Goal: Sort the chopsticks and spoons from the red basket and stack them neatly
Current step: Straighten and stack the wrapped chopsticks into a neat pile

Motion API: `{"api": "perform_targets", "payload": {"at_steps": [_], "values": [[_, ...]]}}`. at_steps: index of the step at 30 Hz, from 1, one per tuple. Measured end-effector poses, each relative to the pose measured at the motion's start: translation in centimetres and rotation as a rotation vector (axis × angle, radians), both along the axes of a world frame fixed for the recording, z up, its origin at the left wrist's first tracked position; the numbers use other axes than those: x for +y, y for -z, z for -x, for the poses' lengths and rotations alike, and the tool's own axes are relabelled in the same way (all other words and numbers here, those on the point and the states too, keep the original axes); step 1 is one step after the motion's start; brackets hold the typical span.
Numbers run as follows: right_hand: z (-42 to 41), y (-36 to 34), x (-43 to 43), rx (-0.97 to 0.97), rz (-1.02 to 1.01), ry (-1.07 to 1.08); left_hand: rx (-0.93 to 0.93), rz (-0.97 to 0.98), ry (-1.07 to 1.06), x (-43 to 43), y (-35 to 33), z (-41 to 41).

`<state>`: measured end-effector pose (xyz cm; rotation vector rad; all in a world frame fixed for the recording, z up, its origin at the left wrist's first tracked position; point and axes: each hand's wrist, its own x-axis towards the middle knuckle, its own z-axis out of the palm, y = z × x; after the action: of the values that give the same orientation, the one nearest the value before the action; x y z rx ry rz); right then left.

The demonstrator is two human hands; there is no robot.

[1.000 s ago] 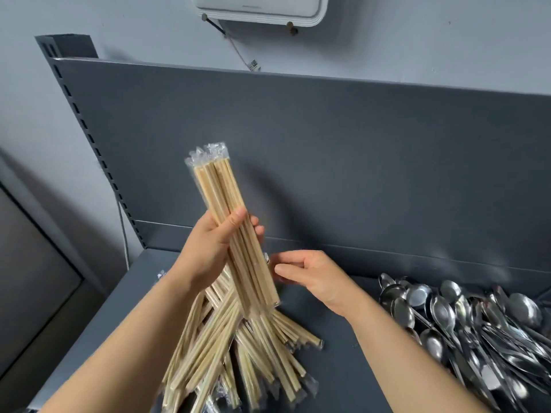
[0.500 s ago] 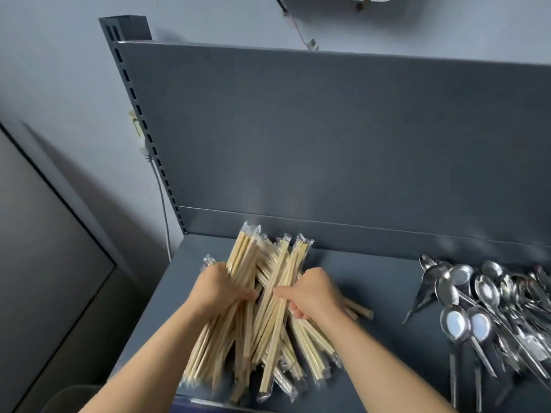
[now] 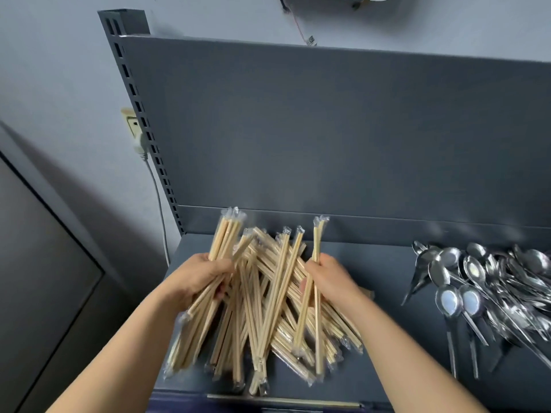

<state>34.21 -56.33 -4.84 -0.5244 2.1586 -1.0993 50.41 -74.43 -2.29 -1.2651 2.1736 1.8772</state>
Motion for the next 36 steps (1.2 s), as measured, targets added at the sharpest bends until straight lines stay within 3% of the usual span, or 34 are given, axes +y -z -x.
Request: {"api": "perform_targets", "payload": {"at_steps": [4,11,18,25,31,33,36], "values": [[-0.7,0.6,-1.1,0.080,-0.043,-0.018,-0.019,0.054,-0.113,-1.3,0.8,-0.3],[-1.8,1.3,-2.6,0.247,-0.205,0.019,-0.150,0.206,-0.112,-1.1,3.0,0.4],[-1.8,1.6,-4.3,0.200,-0.296,0.047,-0.141,0.283,-0.114,-0.9,3.8,0.8],[-1.6,0.9,-2.6,-0.072,-0.022,-0.028,-0.061,0.108,-0.167,-1.5,2.8,-0.4],[-0.3,-2.8,-0.6,-0.357,0.244,-0.074,0.285,-0.195,-0.027,-0.5,-0.5,0.9],[0.5,-3.8,0.2,-0.327,0.314,-0.083,0.408,-0.216,0.077,0.5,-1.7,2.5],[2.2,-4.9,1.3,-0.177,0.346,-0.090,0.487,-0.091,0.184,2.5,-2.9,5.8]]}}
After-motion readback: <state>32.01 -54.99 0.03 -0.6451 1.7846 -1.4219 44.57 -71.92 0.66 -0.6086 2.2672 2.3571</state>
